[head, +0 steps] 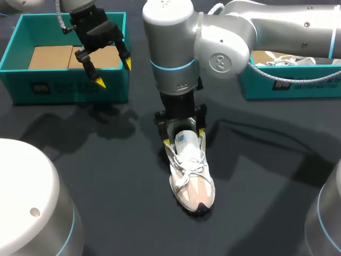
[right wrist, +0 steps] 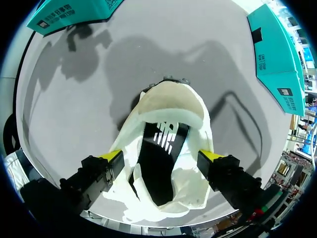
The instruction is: Take the shoe out of the shoebox, open the shoe tongue, remove and reinsert the insole, then place the shoe into the shoebox
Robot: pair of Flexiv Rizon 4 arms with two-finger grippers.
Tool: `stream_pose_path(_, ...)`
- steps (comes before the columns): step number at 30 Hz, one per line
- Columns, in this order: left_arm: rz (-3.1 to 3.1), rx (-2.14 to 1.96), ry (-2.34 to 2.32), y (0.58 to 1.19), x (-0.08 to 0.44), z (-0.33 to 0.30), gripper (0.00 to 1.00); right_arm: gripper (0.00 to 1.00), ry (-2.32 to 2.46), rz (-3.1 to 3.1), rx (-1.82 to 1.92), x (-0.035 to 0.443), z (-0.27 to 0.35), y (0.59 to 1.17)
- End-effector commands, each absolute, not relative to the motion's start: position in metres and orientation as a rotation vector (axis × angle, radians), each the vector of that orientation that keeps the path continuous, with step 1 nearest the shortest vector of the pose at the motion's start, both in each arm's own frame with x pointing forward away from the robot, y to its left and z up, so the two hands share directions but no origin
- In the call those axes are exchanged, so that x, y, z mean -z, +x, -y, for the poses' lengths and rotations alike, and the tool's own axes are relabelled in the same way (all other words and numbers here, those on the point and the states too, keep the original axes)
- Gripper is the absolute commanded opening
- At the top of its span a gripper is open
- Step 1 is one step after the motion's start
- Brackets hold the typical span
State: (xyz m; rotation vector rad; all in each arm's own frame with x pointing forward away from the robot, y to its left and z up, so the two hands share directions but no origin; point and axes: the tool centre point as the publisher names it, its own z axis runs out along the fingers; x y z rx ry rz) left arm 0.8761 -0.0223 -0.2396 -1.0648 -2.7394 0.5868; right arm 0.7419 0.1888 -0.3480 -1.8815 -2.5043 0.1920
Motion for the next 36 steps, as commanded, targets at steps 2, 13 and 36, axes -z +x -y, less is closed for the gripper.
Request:
stream_pose_path(2, 2.741, -0.583, -1.066, 0.875, 0.239, 0.022, 1.0, 1.0, -1.897, 2.528, -0.163, 0.344, -0.189, 0.73)
stream_pose_path(13, 2.741, -0.583, -1.066, 0.875, 0.239, 0.022, 1.0, 1.0, -1.994, 2.499, -0.186, 0.34, -0.178, 0.717)
stream_pose_path(36, 2.741, -0.583, -1.066, 0.875, 0.239, 0.022, 1.0, 0.95, -2.108, 2.498, -0.114, 0.325, -0.172, 0.699)
